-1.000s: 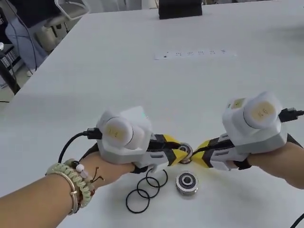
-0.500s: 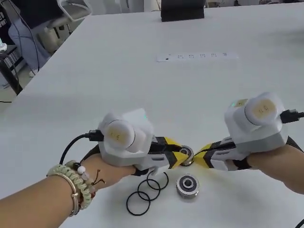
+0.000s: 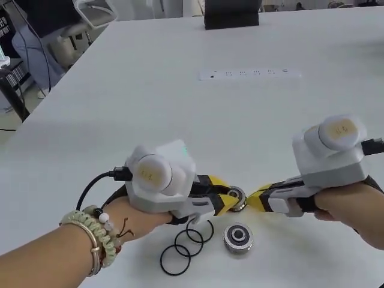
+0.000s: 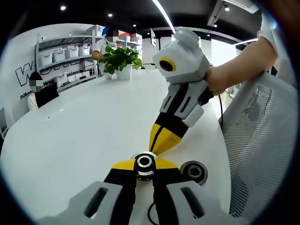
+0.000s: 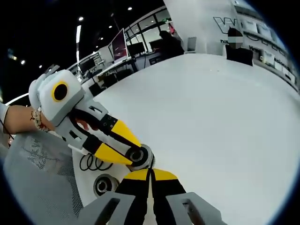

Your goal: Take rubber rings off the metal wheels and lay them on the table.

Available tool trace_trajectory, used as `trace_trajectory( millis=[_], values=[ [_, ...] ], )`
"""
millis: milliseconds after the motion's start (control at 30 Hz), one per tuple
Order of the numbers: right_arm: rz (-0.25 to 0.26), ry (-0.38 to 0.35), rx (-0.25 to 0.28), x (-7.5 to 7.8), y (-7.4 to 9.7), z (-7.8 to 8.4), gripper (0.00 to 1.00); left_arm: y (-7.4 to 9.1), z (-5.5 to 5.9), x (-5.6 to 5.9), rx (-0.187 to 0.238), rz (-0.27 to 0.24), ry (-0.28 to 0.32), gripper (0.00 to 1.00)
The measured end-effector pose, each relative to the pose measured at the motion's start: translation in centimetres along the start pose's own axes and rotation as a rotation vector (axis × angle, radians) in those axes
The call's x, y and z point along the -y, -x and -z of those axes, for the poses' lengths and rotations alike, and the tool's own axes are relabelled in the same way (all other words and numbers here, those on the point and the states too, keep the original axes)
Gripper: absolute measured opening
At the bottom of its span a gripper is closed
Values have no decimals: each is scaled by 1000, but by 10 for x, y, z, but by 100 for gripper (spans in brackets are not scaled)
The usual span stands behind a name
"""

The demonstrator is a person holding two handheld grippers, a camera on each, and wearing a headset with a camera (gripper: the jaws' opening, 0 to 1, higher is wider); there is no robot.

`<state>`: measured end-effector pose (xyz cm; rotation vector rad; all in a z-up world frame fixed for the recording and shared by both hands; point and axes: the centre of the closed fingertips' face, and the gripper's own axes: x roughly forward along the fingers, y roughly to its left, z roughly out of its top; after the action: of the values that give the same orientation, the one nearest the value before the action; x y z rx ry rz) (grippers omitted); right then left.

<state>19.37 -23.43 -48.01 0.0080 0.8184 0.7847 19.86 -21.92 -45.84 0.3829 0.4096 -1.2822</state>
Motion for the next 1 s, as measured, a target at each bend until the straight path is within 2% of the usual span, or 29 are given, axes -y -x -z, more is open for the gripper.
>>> trace_trajectory(
  millis=[433,567,667,867,1000],
  values=[
    [4,-25,9,1,1,-2,0,0,0,0,2,-1,1,7],
    [-11,-73,57,2,6,-11,0,0,0,0,4,-1,2,7],
    [-2,-57,45,0,5,-9,0,0,0,0,5,-1,2,7],
    [-20,-94,55,-4,6,-12,0,0,0,0,7,0,0,7],
    [-23,-92,54,-7,6,-13,0,-1,0,0,6,1,-4,7]
  ],
)
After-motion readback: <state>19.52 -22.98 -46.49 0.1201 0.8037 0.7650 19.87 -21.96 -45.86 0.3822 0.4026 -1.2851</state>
